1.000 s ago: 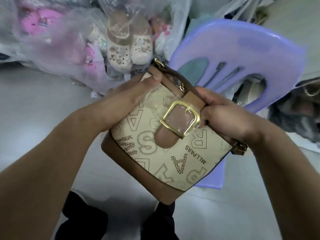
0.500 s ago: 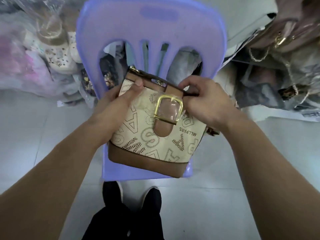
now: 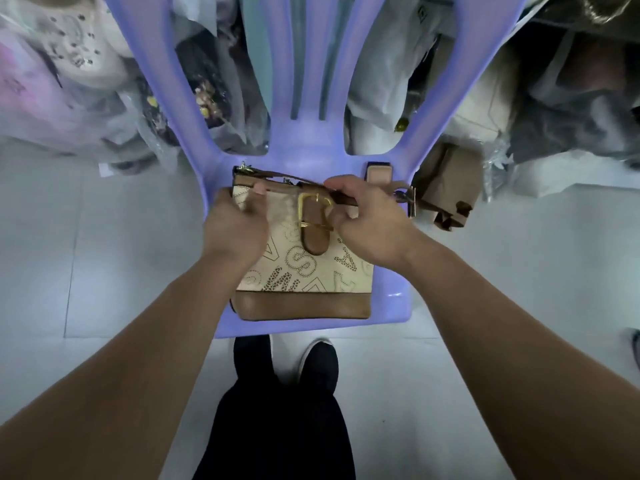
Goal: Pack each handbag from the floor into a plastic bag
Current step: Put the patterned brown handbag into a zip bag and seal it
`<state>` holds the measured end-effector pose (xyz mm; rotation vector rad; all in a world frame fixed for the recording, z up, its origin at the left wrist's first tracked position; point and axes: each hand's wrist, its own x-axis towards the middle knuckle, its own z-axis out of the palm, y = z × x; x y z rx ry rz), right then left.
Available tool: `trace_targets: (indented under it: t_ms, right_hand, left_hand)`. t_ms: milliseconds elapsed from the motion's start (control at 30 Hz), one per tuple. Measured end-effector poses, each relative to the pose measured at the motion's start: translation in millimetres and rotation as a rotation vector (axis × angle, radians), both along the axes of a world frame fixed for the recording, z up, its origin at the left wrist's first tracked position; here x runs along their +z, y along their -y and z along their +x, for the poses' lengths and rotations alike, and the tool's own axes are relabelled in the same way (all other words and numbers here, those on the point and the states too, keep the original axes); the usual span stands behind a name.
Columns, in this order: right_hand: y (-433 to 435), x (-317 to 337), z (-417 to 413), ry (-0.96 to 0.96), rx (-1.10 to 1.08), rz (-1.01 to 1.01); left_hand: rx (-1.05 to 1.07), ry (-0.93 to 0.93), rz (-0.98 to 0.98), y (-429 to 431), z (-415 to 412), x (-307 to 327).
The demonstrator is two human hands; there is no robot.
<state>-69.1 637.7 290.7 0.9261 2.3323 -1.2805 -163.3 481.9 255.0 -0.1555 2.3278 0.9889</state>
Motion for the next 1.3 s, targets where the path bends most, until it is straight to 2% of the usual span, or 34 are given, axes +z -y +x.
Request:
trace_targets:
  t_ms: [100,233,300,467,600,767,833,933,1033,1167,1300]
  right_hand:
    - [1.4,-7.4,1.9,-0.082,-0.244,-0.194]
    - [1.7,-4.6,-1.9,-0.126,-0.480,-0.380]
    - [-0.5,1.8,-3.1,-0.155,-0.577,-0.432]
    - [-15.1,12.0,3.3,-0.227,-0.689,-0.353]
    - [-23.6,14.7,25.3,-0.274,-0.793,-0.255]
    - [-39.1,3.6,75.6,-0.178,-0.967,-0.050]
    - [-47.5,-7.3,97.4,-0.125,-1.047,-0.027]
    - [-61.4,-30.7,132.6,-0.058,-1.135,-0.035]
    - [-76.4,-65.0,168.2,-0.005,-1.121,-0.051]
    - [-102.3,-124.3,216.4,0.092,-1.011,-0.129]
    - [-123.5,-198.0,258.1,0.197,-0.870,-0.149]
  left_hand:
    - [-0.095,0.009,-0.096,-5.0,-10.2,-9.6]
    - [-0.134,0.034,-0.122,-15.9,-16.7,-9.3]
    - [-0.226,-0.007,-0.110,-22.4,-16.9,-3.2]
    - [-0.395,-0.309,0.037,-39.6,-22.7,14.5]
    - [-0.387,-0.442,0.064,-48.1,-25.4,23.8]
    - [-0.397,-0.537,0.151,-67.6,8.1,40.3]
    - [-0.476,-0.498,0.241,-83.5,36.6,48.1]
    - [-0.602,-0.336,0.342,-113.1,93.3,43.8]
    - [-0.592,-0.119,0.382,-148.3,158.7,19.9]
    - [-0.546,0.111,0.275,-196.2,235.8,-26.8]
    - [-0.444,0.152,0.117,-222.3,280.9,-106.8]
